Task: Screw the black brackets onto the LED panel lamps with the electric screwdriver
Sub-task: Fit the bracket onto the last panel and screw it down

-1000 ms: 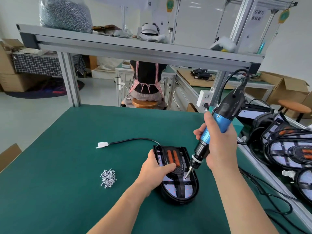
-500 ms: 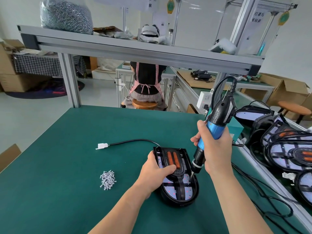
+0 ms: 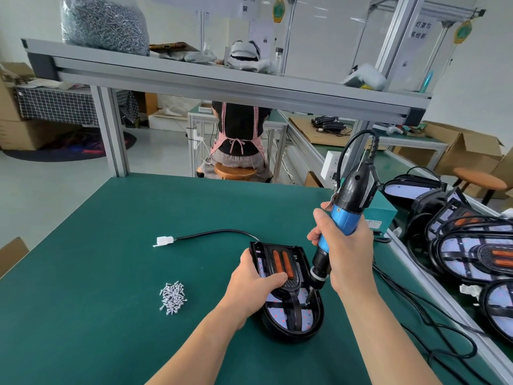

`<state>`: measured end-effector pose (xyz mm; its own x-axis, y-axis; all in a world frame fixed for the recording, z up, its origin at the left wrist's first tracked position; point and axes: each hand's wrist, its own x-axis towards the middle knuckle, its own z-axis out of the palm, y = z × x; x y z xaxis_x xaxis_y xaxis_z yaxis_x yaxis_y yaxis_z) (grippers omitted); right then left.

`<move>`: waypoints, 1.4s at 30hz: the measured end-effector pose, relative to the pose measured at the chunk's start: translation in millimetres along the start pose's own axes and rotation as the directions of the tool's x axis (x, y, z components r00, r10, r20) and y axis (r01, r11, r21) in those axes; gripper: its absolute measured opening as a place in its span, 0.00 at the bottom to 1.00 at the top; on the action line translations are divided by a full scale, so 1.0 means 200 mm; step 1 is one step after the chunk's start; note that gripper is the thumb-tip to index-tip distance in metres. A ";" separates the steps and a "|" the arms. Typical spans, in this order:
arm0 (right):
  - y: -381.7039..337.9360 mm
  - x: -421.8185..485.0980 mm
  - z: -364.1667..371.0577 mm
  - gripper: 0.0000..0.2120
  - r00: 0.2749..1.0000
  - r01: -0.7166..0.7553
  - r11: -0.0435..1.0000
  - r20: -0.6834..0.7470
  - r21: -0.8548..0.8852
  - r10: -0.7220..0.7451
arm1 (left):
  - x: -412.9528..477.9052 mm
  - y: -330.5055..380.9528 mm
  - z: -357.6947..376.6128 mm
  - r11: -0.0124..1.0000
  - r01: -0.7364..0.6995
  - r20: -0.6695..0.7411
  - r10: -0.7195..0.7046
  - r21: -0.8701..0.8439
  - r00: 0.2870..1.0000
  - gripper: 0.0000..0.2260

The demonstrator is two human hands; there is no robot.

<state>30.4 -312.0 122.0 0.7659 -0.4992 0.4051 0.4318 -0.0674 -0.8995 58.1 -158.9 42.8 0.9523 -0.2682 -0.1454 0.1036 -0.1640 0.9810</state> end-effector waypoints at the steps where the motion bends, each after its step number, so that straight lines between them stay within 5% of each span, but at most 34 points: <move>1: 0.00 -0.01 0.00 0.08 1.000 0.015 1.000 0.007 -0.003 -0.015 | 0.00 0.00 0.00 1.000 -0.002 -0.002 0.002 -0.001 1.000 0.23; 11: 0.03 0.02 -0.04 0.08 0.998 -0.052 0.994 -0.016 0.097 0.054 | 0.00 0.00 0.01 1.000 0.003 -0.012 -0.003 -0.010 1.000 0.23; 22: -0.02 0.07 -0.13 0.10 0.973 -0.134 0.958 0.215 0.255 0.079 | -0.02 0.03 -0.01 1.000 0.023 0.016 -0.023 0.011 1.000 0.24; 28: -0.07 0.12 -0.18 0.03 0.981 -0.170 0.752 0.039 0.637 0.189 | -0.03 0.04 0.00 1.000 0.022 0.016 -0.022 0.011 1.000 0.24; 35: 0.23 -0.02 -0.20 0.09 0.854 -0.274 0.409 0.025 0.871 0.519 | -0.05 0.04 -0.03 0.999 0.020 0.027 -0.021 0.035 0.999 0.23; 39: 0.31 -0.03 -0.21 0.22 0.840 -0.286 0.389 0.034 0.876 0.541 | -0.07 0.03 -0.04 0.996 0.024 -0.008 -0.023 0.081 1.000 0.19; 42: 0.33 -0.01 -0.23 0.19 0.825 -0.287 0.391 0.019 0.874 0.564 | -0.10 0.05 -0.03 0.982 0.020 -0.087 -0.004 0.187 0.996 0.13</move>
<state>36.1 -355.6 53.8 0.8847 -0.4340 -0.1704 0.3654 0.8724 -0.3247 41.4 -149.0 57.3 0.9733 -0.1836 -0.1376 0.0675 -0.3439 0.9366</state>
